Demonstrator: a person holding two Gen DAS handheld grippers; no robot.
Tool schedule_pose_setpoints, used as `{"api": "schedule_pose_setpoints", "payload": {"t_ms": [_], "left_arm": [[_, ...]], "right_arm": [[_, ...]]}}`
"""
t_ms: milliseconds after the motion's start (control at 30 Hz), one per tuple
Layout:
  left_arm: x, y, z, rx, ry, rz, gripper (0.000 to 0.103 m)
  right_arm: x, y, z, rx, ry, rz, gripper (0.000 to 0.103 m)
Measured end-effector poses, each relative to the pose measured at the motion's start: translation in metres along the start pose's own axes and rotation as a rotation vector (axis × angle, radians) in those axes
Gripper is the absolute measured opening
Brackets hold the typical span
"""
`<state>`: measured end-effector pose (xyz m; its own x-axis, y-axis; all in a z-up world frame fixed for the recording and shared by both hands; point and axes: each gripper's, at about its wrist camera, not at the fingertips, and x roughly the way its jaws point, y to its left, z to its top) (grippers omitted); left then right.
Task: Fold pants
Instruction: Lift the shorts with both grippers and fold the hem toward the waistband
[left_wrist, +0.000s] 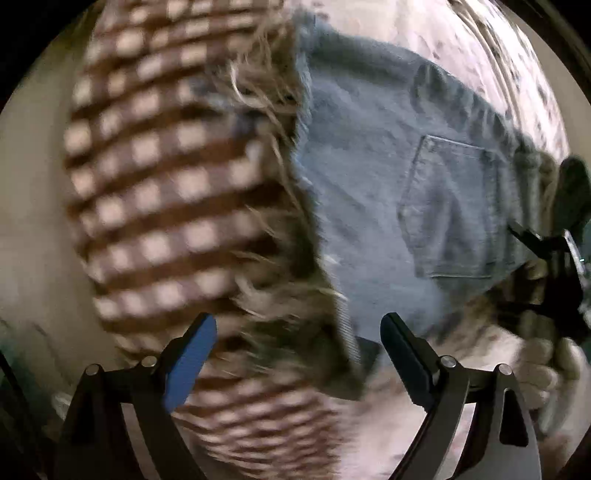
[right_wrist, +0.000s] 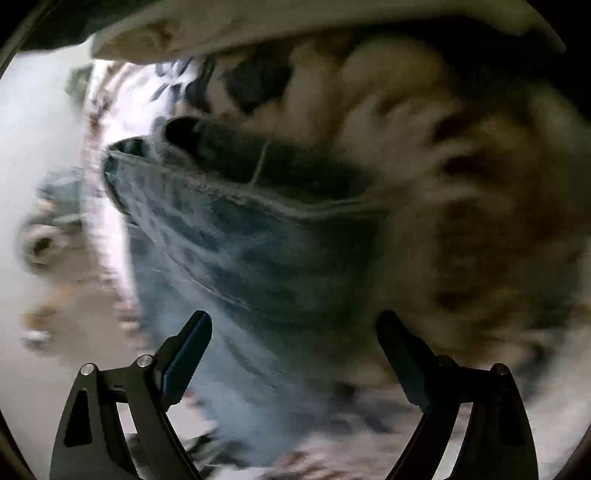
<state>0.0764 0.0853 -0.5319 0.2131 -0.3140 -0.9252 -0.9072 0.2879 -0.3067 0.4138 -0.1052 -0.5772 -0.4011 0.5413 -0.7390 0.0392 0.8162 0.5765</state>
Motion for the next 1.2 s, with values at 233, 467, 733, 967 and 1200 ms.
{"api": "schedule_pose_setpoints", "payload": {"t_ms": [233, 467, 733, 967, 1200], "left_arm": [[0.048, 0.000, 0.000, -0.120, 0.049, -0.123, 0.091], [0.032, -0.011, 0.004, -0.023, -0.100, -0.068, 0.018], [-0.023, -0.014, 0.007, 0.238, -0.147, -0.032, 0.017], [-0.020, 0.030, 0.023, 0.236, -0.080, -0.020, 0.027], [-0.029, 0.100, -0.005, -0.062, -0.060, -0.076, 0.081]], "right_arm": [[0.008, 0.003, -0.002, -0.031, 0.039, 0.006, 0.093], [0.001, -0.004, -0.012, -0.080, -0.079, -0.057, 0.041], [-0.034, 0.001, -0.082, 0.077, -0.170, 0.020, 0.027], [-0.010, -0.026, -0.152, 0.096, -0.083, -0.063, 0.053], [-0.038, -0.067, -0.165, 0.171, -0.093, -0.038, 0.079]]}}
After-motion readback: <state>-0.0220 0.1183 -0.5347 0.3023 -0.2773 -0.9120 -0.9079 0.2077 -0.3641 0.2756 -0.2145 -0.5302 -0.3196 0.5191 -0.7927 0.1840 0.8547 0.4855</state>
